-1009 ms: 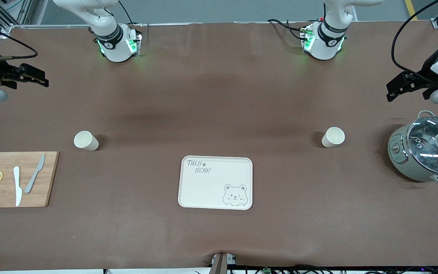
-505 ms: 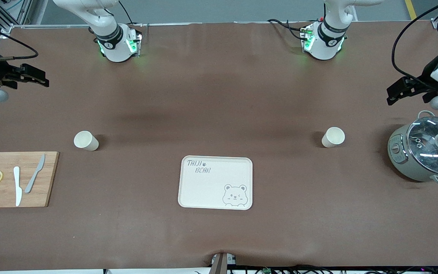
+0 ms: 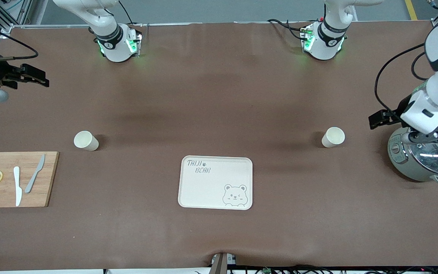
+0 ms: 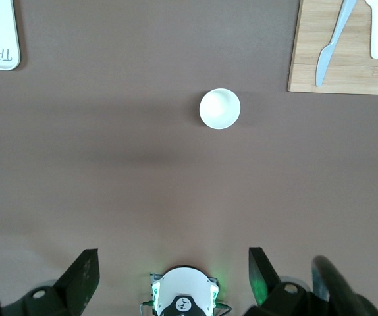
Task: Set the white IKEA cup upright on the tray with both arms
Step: 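Reach the left gripper down to the white cup beside the pot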
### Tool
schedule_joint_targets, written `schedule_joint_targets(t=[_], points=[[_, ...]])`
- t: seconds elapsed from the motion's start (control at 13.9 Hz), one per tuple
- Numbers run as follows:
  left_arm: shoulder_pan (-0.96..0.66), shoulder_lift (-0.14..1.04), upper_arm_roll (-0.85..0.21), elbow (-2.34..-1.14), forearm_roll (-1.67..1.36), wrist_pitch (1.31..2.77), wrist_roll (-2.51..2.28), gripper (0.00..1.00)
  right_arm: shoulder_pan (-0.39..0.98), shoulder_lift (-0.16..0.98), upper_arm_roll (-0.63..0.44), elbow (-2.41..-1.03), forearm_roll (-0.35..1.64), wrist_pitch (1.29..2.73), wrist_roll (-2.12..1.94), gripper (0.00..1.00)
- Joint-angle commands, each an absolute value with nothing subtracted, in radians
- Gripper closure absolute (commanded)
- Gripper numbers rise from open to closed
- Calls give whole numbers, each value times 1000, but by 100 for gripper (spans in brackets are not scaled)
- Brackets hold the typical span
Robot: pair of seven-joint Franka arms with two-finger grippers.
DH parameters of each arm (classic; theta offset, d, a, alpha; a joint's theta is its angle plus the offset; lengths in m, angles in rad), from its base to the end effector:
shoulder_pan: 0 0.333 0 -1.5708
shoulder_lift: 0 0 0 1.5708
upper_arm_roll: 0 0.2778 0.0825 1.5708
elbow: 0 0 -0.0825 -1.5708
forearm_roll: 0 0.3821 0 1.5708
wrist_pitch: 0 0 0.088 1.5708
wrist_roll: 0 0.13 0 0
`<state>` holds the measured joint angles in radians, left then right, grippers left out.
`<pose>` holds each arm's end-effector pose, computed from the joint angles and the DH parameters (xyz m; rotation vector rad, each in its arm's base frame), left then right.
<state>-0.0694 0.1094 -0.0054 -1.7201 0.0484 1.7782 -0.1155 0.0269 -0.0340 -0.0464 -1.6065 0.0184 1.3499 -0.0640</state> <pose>0.5828 -0.0383 0.4479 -3.0892 -0.0456 0.0721 0.5123 -0.0076 0.5491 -3.0925 -0.0723 0.3442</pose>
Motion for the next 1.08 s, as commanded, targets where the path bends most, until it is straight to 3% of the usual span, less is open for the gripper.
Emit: schedule_joint_targets(t=[0.0, 0.36, 1.01], points=[[-64, 57, -11, -1866, 52, 1891, -124, 0, 34, -41, -51, -1608, 21, 1347, -55, 0], [-40, 43, -12, -2064, 52, 2135, -124, 0, 35, -41, -49, -1605, 21, 1348, -55, 0], [-17, 129, -11, -2207, 52, 2387, -117, 0, 32, -35, -49, -1605, 21, 1347, -55, 0]])
